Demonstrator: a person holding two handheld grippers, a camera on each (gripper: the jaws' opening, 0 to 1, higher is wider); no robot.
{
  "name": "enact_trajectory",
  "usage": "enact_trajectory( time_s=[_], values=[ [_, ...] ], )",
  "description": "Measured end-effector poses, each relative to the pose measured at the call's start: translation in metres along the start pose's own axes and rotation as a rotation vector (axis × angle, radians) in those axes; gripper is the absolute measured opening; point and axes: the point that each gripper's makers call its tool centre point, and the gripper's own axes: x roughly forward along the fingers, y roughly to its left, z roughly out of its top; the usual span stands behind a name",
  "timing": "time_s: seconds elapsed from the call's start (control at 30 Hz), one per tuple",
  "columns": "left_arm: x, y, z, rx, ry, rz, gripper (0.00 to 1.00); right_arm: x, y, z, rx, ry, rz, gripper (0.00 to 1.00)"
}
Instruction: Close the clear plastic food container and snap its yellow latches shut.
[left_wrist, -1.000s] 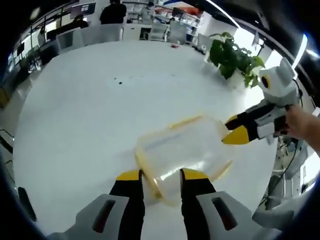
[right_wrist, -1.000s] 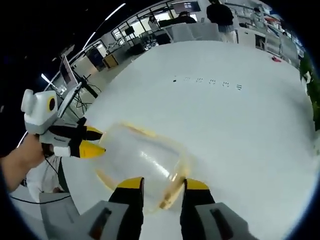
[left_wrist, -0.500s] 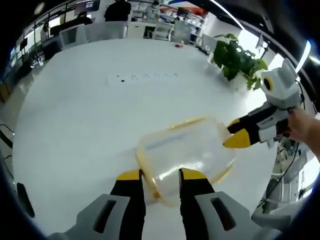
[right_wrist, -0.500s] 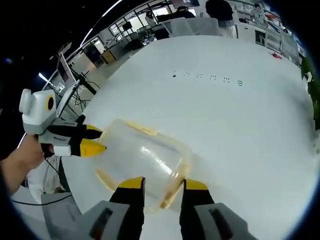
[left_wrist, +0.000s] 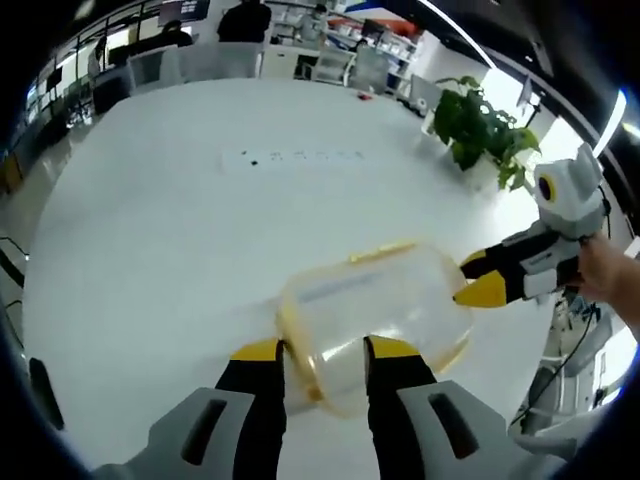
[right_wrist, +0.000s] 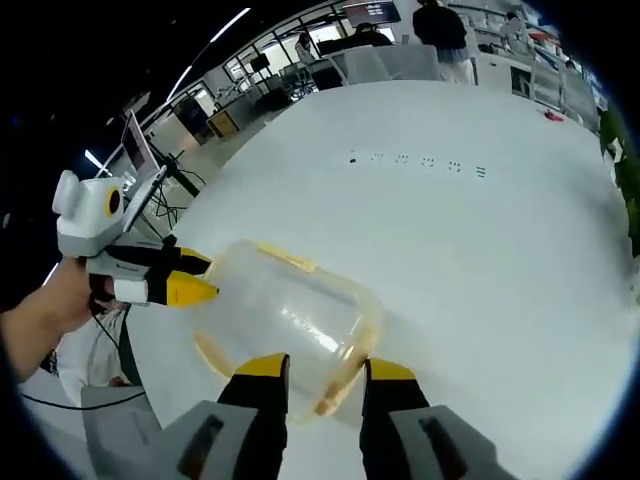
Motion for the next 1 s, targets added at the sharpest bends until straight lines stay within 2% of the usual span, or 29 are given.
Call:
enact_trajectory(
  time_s=[0.23,0.27,0.33,0.37,0.43,0.67,0.83,0.93,1.0],
  values=[
    [0.002,-0.002,0.000,-0.018,0.003,0.001,0.25,0.001,0.000,0.001,0.015,0.010,-0.008,0.24],
    [0.003,-0.002,0.000,-0.033,0.003,0.000,0.25,0.001,0.000,0.000,0.010,0.011,-0.007,0.24],
    [0.006,-0.004,0.004,-0.067,-0.039,-0.013,0.22,-0.001,-0.003,0.002,0.004,0.022,-0.009,0.23],
    [0.007,-0.009,0.003,-0.103,-0.026,-0.038,0.21,-0.002,-0.003,0.003,-0.009,0.031,-0.016,0.23],
    [0.008,-0.011,0.004,-0.047,-0.008,-0.029,0.21,-0.004,-0.006,0.002,-0.003,0.039,-0.010,0.23],
    [0.007,-0.011,0.003,-0.022,-0.011,-0.028,0.23,-0.003,-0.006,0.002,0.011,0.030,-0.028,0.24],
    [0.006,-0.009,0.002,-0.028,-0.002,-0.033,0.24,-0.003,-0.007,0.003,0.009,0.023,-0.044,0.24],
    [0.006,-0.009,0.001,-0.046,0.001,-0.036,0.25,-0.003,-0.008,0.003,0.039,0.008,-0.042,0.25],
    [0.006,-0.009,0.000,-0.039,-0.005,-0.034,0.25,-0.004,-0.007,0.003,0.022,-0.001,-0.046,0.26]
  ],
)
